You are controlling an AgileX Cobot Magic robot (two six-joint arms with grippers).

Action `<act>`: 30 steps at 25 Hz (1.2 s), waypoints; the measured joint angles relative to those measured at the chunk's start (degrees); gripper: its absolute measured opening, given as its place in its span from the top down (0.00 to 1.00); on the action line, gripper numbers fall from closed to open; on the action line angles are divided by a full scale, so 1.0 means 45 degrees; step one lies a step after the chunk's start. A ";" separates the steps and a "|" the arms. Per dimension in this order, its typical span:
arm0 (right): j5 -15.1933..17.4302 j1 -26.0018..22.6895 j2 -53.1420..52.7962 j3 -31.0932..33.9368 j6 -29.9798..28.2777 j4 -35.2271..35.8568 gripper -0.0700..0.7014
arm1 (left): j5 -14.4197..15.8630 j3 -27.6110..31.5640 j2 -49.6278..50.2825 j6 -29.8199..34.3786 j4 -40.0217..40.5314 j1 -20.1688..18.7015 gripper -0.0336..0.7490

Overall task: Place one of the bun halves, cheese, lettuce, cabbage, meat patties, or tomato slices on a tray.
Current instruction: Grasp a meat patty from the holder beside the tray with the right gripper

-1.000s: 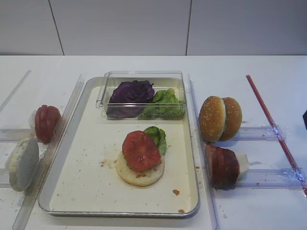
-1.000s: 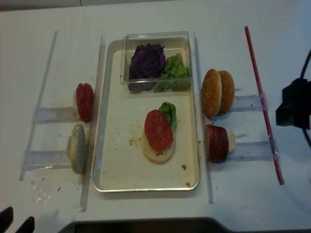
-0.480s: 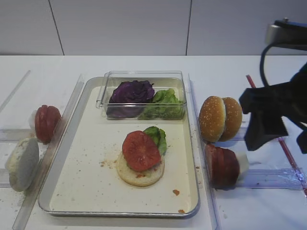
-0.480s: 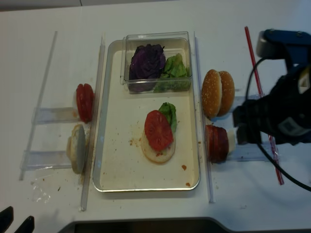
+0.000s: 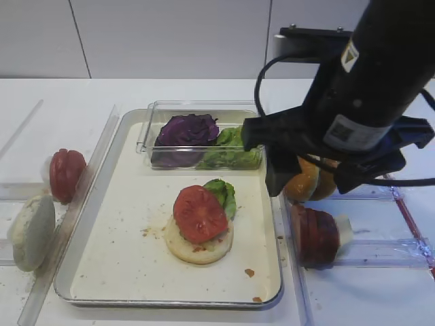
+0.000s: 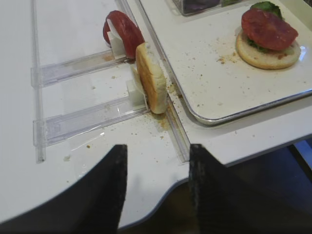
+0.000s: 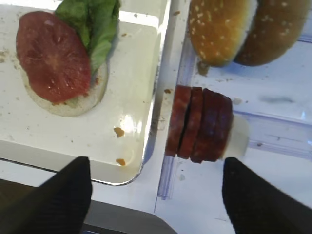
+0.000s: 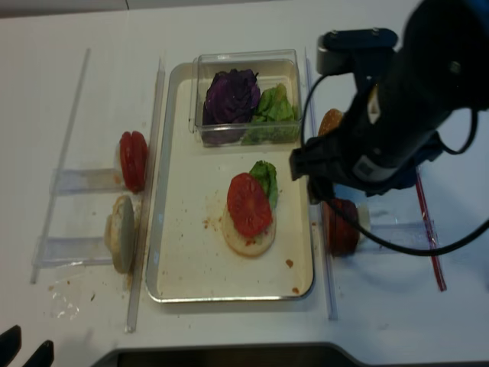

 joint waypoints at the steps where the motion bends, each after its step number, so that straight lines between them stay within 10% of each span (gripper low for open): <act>1: -0.0026 0.0096 0.0218 -0.0089 0.0000 -0.0027 0.17 | 0.0000 0.0000 0.0000 0.0000 0.0000 0.0000 0.59; 30: -0.0153 0.0208 0.1581 -0.0269 0.1580 0.0071 0.17 | 0.0000 0.0000 0.0000 0.0000 0.0000 0.0000 0.59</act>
